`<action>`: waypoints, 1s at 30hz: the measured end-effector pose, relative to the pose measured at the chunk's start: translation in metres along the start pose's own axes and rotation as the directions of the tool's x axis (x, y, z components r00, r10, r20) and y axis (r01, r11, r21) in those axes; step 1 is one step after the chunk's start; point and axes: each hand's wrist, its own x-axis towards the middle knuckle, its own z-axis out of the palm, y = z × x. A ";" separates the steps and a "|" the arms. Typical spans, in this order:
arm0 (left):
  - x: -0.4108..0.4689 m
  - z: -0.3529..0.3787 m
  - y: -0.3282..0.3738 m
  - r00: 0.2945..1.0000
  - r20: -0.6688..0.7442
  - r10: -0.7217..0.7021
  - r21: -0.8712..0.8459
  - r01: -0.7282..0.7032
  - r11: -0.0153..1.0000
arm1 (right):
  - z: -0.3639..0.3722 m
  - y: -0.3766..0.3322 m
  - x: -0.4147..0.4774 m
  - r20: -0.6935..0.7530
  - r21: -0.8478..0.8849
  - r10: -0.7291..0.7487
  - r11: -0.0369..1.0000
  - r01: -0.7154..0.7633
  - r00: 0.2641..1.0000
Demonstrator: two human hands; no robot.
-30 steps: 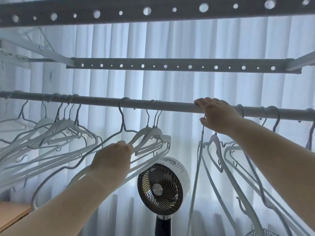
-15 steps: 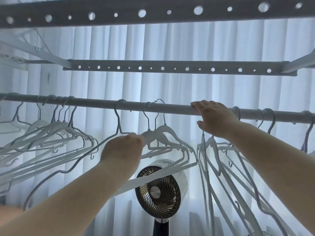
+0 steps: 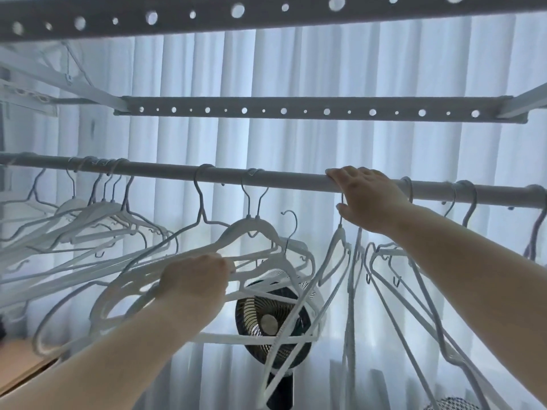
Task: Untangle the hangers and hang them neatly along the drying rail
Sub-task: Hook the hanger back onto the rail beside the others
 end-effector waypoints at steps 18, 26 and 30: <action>-0.102 -0.015 -0.074 0.993 0.103 -0.054 -0.188 0.072 0.980 | 0.002 -0.096 -0.046 0.474 0.361 -0.299 0.924 0.127 0.828; -0.138 -0.039 -0.120 0.986 0.155 0.065 -0.282 -0.019 0.959 | -0.015 -0.142 -0.064 0.365 0.500 -0.214 0.866 0.003 0.906; -0.156 -0.046 -0.135 0.966 0.240 0.100 -0.358 -0.008 0.934 | -0.030 -0.161 -0.084 0.442 0.605 -0.218 0.788 -0.111 0.870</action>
